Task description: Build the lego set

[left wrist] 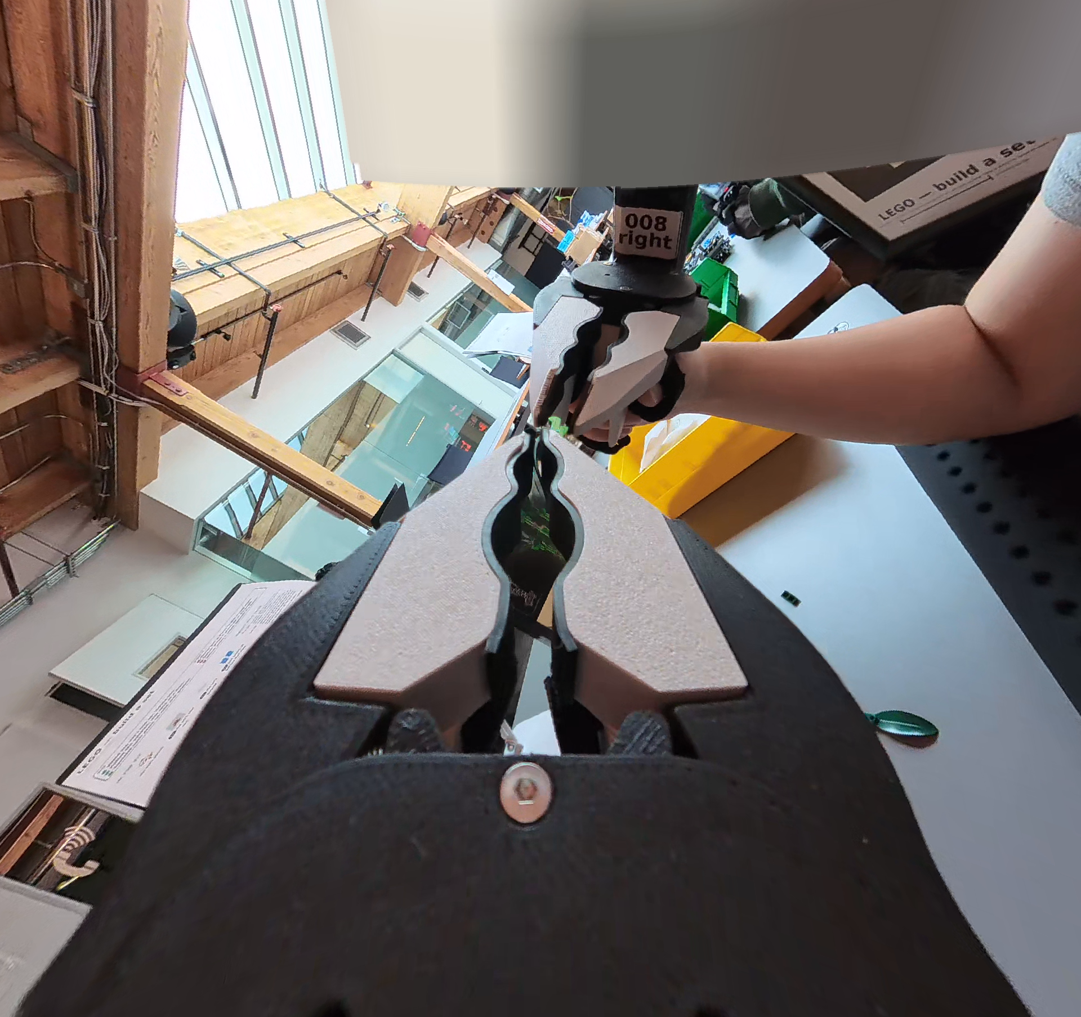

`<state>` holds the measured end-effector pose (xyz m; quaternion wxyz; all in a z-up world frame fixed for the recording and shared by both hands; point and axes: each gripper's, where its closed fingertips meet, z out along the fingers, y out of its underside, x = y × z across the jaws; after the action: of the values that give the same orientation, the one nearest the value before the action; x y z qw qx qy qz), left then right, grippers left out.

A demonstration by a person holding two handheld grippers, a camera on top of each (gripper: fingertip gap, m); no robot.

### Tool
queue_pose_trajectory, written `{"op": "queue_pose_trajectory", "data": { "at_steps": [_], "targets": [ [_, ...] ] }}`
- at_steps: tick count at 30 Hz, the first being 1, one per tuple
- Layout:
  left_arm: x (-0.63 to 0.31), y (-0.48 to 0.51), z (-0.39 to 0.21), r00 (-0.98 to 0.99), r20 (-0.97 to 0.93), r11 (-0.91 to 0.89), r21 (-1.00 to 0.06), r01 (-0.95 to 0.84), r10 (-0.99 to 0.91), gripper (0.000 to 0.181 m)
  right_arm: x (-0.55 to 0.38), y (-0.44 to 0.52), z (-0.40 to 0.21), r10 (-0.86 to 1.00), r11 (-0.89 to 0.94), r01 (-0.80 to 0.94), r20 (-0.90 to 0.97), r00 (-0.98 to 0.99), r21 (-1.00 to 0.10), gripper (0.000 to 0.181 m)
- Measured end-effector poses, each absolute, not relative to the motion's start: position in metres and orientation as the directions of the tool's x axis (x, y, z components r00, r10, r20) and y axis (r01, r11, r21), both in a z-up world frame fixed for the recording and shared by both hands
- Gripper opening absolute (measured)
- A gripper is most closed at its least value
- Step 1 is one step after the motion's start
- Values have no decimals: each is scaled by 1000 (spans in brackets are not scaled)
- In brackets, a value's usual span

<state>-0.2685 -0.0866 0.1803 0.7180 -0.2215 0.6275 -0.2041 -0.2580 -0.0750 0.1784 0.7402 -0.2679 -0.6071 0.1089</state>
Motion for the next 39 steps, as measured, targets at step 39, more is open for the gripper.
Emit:
{"op": "queue_pose_trajectory", "data": {
  "at_steps": [39],
  "targets": [
    [-258,-64,185,80,-577,582,-810,74,-813,0,-247,-65,177,687,706,49,700,196,-707,7]
  ]
}}
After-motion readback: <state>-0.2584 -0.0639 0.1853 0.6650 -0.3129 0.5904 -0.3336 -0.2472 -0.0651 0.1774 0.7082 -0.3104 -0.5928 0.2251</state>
